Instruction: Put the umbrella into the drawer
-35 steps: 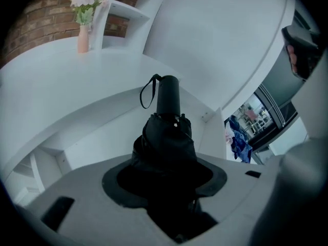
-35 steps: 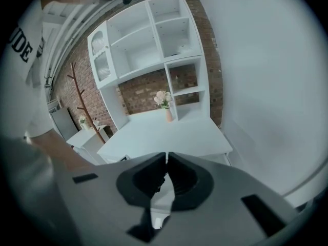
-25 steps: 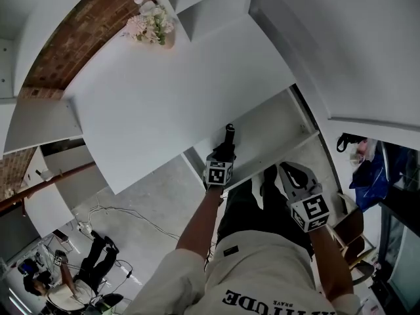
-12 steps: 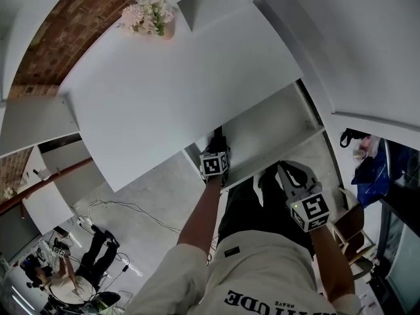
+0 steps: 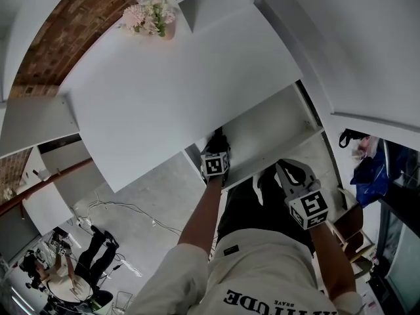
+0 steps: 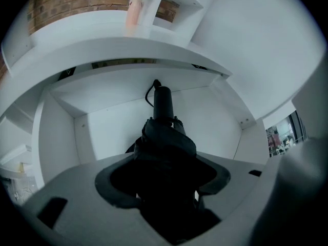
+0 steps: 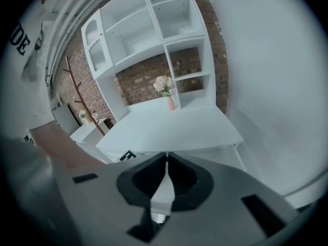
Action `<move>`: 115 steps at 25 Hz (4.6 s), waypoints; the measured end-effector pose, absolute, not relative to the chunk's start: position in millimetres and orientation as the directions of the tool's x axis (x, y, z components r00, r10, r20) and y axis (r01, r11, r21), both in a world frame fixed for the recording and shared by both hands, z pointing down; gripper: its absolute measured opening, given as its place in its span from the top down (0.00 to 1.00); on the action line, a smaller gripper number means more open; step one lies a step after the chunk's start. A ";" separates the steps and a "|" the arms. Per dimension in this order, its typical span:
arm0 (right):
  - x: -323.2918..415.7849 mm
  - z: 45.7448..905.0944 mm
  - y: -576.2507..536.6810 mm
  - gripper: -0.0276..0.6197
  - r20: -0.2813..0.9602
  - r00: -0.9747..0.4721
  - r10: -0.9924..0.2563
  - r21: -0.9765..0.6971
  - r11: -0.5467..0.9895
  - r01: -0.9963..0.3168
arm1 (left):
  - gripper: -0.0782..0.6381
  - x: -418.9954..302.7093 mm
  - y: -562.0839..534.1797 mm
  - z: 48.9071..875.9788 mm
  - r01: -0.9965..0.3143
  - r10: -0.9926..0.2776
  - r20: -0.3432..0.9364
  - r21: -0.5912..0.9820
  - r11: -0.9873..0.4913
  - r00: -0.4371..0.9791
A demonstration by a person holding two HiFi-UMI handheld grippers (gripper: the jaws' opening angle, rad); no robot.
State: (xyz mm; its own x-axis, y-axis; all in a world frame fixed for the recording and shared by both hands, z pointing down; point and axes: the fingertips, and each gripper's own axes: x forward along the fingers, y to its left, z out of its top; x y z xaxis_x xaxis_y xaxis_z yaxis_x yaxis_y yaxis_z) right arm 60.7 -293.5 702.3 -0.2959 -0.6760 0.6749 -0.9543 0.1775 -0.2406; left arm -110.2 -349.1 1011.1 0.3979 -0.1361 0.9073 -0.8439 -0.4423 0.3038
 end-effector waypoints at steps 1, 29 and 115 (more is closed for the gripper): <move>60.2 700.9 -294.9 0.90 0.672 -0.298 -0.678 -0.239 0.182 -0.954 | 0.51 -111.4 -349.3 1010.7 -0.840 -0.138 0.906 0.303 -0.451 0.401; 62.4 643.0 -274.5 0.90 0.594 -0.325 -0.736 -0.169 0.280 -0.945 | 0.49 -156.2 -340.0 873.4 -0.814 -0.379 0.772 0.293 -0.502 0.511; 34.7 537.1 -143.1 0.91 0.329 -0.518 -0.789 -0.083 0.523 -0.848 | 0.86 -280.6 -122.3 545.9 -0.931 -0.900 0.256 0.188 -0.312 0.353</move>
